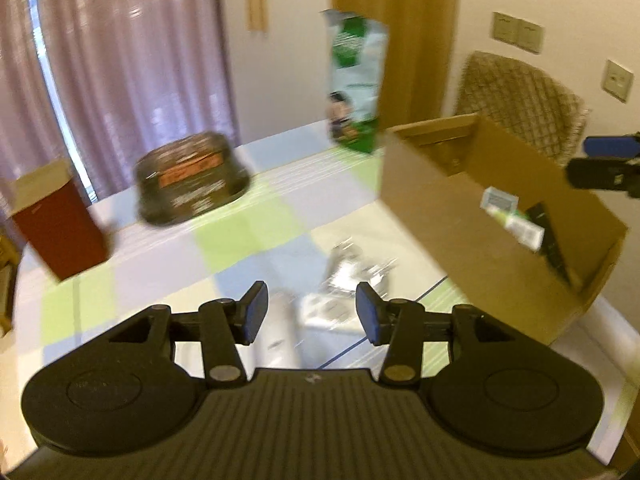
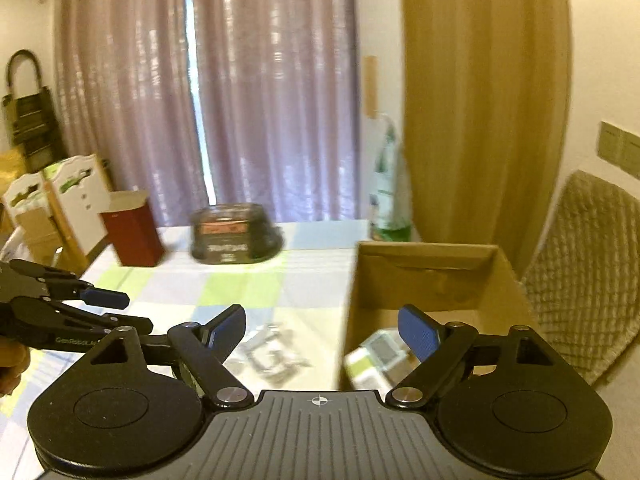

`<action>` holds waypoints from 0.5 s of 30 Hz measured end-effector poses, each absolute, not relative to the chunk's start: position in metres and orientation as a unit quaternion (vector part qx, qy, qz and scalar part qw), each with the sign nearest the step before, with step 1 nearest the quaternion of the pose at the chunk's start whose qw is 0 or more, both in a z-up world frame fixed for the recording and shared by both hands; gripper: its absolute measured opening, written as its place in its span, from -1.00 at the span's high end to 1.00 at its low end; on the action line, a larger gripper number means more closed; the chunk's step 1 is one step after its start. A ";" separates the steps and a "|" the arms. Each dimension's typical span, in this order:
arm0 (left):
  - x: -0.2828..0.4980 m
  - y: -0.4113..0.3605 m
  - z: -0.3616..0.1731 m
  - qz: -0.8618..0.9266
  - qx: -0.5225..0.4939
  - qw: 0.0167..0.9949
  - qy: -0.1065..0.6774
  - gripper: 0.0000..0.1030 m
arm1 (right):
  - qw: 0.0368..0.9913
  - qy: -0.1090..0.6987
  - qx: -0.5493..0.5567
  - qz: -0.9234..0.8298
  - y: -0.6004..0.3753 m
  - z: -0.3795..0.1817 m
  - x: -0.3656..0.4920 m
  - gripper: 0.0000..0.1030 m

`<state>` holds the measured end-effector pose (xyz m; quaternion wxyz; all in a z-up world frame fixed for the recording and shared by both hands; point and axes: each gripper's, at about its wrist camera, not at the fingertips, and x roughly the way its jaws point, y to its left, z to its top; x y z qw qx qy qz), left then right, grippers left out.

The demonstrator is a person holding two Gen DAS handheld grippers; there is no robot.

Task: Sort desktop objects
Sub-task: 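Move both open tools back over the white remotes on the table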

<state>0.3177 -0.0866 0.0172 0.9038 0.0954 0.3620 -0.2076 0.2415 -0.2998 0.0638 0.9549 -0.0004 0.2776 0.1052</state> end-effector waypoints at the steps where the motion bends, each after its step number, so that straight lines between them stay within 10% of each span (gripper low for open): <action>1: 0.315 -0.077 0.015 -0.200 0.093 0.904 0.365 0.11 | 0.954 0.277 -0.004 0.112 -0.293 0.065 0.240 -0.67; 15: 0.275 -0.003 -0.018 -0.143 0.070 0.901 0.404 -0.51 | 0.918 0.329 -0.076 0.207 -0.203 0.016 0.239 -0.67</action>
